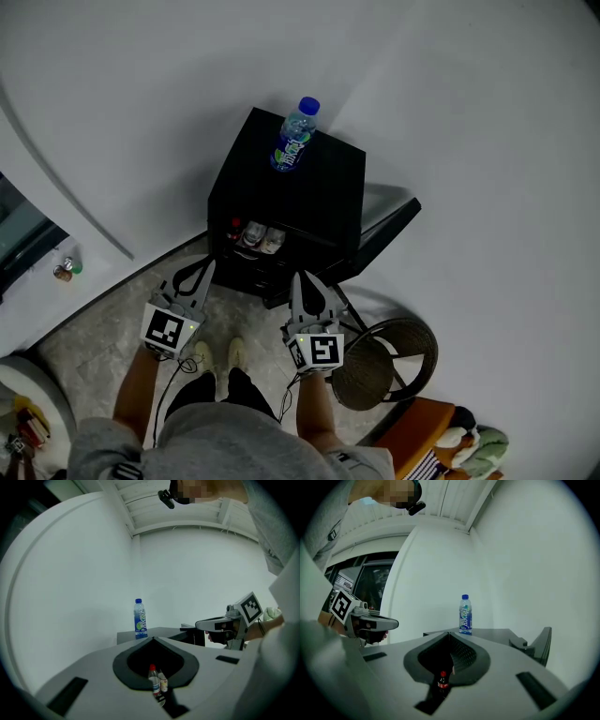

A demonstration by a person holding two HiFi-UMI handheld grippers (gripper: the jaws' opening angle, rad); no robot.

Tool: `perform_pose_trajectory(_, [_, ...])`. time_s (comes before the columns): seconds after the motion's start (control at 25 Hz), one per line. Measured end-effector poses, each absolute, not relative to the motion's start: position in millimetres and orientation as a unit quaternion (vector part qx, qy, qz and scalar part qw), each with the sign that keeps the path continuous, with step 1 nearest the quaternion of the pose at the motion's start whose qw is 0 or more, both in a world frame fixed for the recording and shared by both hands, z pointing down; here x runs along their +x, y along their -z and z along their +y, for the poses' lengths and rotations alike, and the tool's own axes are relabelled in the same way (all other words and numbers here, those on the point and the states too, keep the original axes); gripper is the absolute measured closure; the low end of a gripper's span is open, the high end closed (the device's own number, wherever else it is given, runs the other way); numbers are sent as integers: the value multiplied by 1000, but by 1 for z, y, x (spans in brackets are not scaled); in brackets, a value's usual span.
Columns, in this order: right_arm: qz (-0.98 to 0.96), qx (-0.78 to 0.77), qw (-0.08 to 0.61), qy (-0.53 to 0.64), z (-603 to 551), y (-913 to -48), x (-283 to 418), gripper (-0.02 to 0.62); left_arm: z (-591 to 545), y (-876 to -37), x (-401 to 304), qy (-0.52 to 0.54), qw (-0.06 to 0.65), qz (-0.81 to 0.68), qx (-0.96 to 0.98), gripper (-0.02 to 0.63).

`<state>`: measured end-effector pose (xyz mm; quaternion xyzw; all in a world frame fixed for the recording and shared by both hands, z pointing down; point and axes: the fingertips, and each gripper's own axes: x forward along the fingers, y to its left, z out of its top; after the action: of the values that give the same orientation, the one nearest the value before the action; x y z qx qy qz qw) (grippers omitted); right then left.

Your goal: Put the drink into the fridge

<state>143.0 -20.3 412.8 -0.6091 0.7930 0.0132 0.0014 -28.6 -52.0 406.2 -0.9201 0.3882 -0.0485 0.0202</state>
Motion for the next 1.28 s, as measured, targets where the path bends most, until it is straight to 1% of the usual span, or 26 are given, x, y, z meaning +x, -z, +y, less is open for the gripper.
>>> perform_pose_trajectory(0.28, [789,-614,2,-17,-16,-409,143,568,-55,-399,-35,34,19,398,-916,604])
perform_pose_trajectory(0.72, [779,-627,2,-18,-31,-391,129,568,-65,-381,-43,29,20,373,-927,604])
perform_pose_trajectory(1.04, [779,-624,22,-54,-58,-346,111,568,-91,-357,-62,26,60,367,-928,604])
perform_pose_trajectory(1.28, [779,-622,20,-74,-95,-324,121,568,-124,-347,-64,25,70,379,-923,604])
